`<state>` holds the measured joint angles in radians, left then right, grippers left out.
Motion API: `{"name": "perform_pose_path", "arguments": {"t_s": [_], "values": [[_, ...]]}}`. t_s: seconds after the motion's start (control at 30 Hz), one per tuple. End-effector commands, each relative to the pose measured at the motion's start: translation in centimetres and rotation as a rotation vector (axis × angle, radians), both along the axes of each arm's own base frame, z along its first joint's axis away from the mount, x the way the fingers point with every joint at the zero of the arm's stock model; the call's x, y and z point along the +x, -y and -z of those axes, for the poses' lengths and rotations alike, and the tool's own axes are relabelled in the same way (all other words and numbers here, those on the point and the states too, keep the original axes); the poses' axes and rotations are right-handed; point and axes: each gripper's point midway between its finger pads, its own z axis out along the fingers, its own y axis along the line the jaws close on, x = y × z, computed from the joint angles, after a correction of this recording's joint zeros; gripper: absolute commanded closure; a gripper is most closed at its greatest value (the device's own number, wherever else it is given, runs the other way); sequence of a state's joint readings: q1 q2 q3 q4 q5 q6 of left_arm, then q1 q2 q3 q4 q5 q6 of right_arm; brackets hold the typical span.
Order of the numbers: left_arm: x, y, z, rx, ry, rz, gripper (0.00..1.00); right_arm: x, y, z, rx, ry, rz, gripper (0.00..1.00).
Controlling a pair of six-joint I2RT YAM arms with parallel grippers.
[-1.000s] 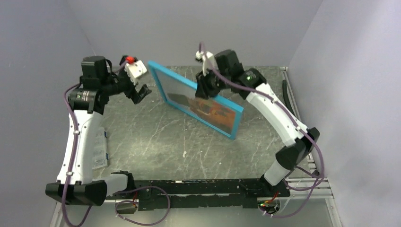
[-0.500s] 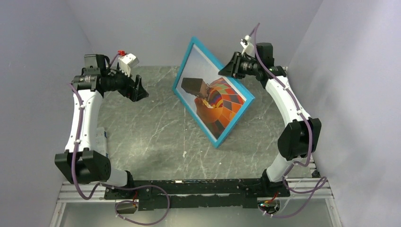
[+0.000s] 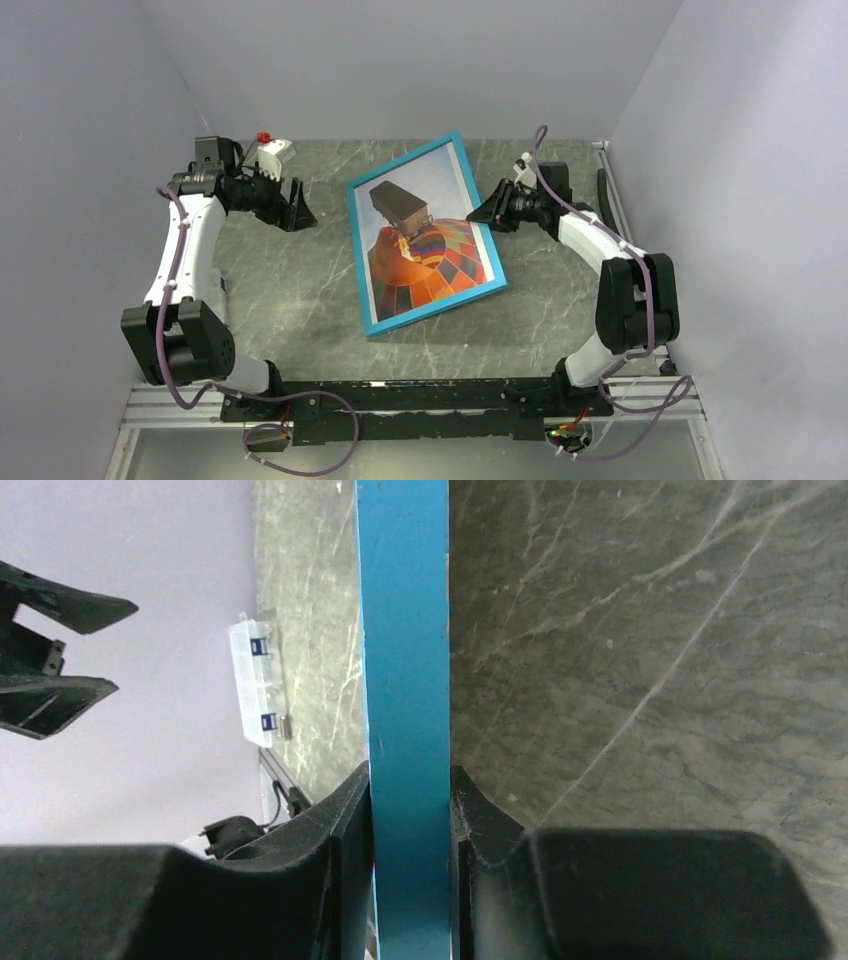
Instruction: Put the photo into the frame
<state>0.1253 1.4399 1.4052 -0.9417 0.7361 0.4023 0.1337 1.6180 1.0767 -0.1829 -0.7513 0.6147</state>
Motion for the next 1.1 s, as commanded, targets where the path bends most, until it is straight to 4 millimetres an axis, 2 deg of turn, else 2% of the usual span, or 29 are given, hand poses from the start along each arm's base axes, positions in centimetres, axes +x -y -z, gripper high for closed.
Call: {"name": "perform_pose_path", "arguments": {"t_s": [0.0,0.3,0.53,0.83,0.87,0.9,0.93,0.97,1.07], "values": [[0.0,-0.2,0.8,-0.008,-0.014,-0.024,0.06,0.0,-0.1,-2.0,0.051,0.150,0.022,0.73],[0.2,-0.7,4.9,-0.006,-0.122,-0.073,0.06,-3.4,0.7,3.5,0.066,0.106,0.102,0.70],[0.1,-0.9,7.4,-0.005,-0.160,-0.104,0.06,-4.0,1.5,6.8,-0.032,0.095,0.149,0.65],[0.7,-1.0,10.6,-0.007,-0.182,-0.108,0.06,-4.6,2.7,10.5,-0.202,0.048,0.176,0.49],[0.8,-0.9,10.8,-0.009,-0.183,-0.107,0.06,-4.7,2.9,10.8,-0.219,0.041,0.179,0.44],[0.8,-0.9,11.0,-0.013,-0.184,-0.109,0.06,-4.7,3.0,10.9,-0.236,0.036,0.185,0.36],[0.8,-0.9,11.2,-0.016,-0.185,-0.107,0.06,-4.7,3.1,11.0,-0.255,0.034,0.188,0.04],[0.8,-0.9,11.4,-0.016,-0.185,-0.108,0.06,-4.8,3.3,11.2,-0.277,0.023,0.194,0.01],[1.0,-1.0,11.9,-0.008,-0.186,-0.118,0.06,-4.2,4.8,11.3,-0.382,-0.016,0.266,0.00]]}}
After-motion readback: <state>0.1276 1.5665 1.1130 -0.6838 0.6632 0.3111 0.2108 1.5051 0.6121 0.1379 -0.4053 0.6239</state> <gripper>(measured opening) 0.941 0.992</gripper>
